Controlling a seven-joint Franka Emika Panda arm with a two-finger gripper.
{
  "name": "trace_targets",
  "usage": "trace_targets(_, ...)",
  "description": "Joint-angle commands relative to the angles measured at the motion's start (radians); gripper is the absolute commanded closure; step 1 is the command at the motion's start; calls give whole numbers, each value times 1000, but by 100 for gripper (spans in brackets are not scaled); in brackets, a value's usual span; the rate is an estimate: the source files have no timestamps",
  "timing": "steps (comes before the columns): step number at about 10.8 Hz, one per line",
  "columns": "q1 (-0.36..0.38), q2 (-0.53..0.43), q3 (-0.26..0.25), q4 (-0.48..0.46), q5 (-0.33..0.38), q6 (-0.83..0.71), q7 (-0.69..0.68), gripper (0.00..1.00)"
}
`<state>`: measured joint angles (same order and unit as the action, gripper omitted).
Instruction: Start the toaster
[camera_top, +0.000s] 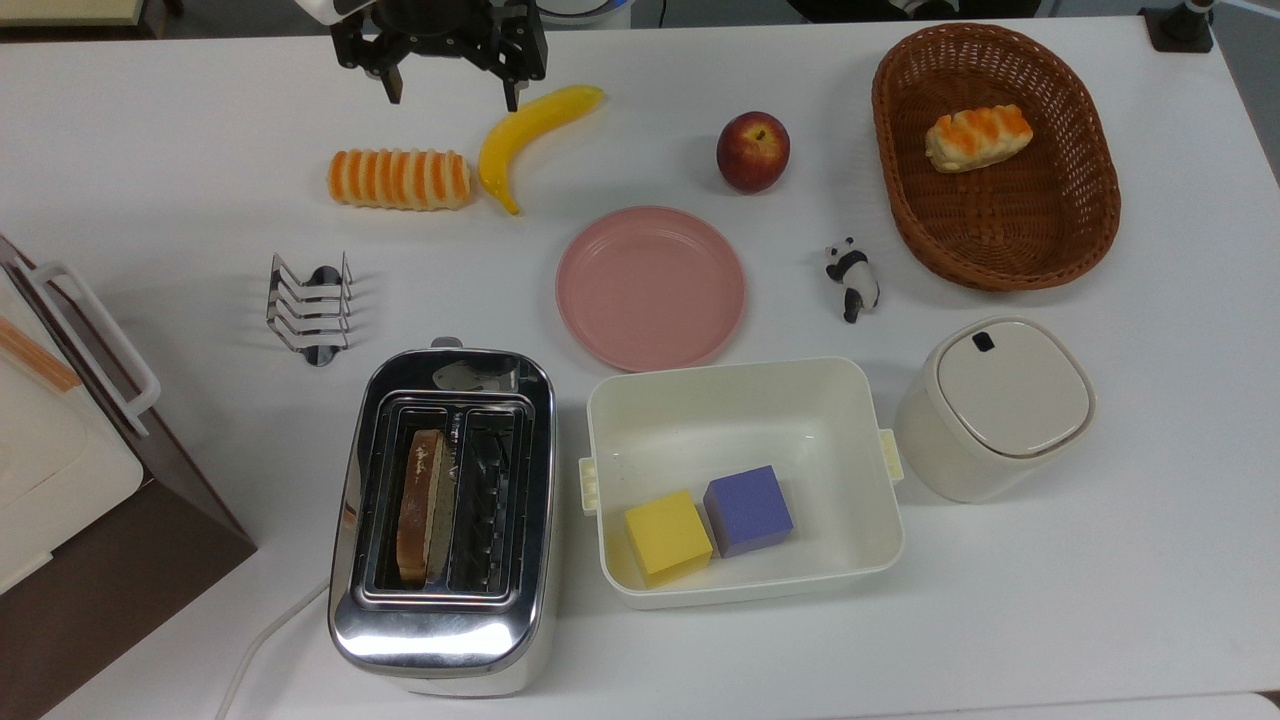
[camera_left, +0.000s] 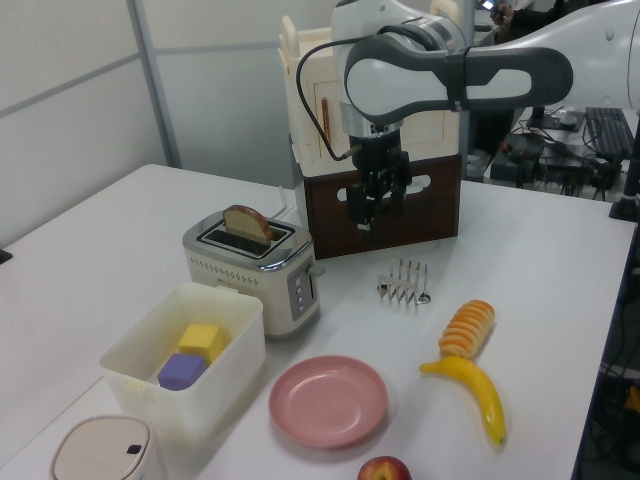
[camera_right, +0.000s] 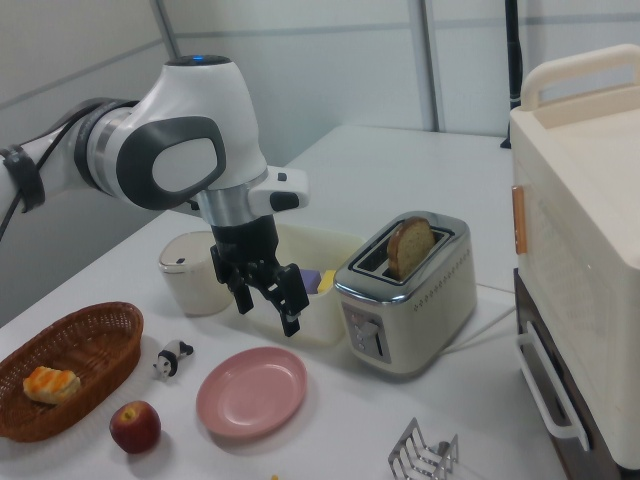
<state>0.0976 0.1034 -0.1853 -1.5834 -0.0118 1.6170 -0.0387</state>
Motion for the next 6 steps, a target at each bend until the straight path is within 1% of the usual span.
trace_targets(1,7,-17,-8,-4,-17,-31,-38,0)
trace_targets(4,7,-14,-6,-4,-19,-25,-40,0)
trace_targets(5,7,-11,-6,-4,-16,-20,-70,10)
trace_targets(6,5,-11,-8,-4,-8,-19,-146,35)
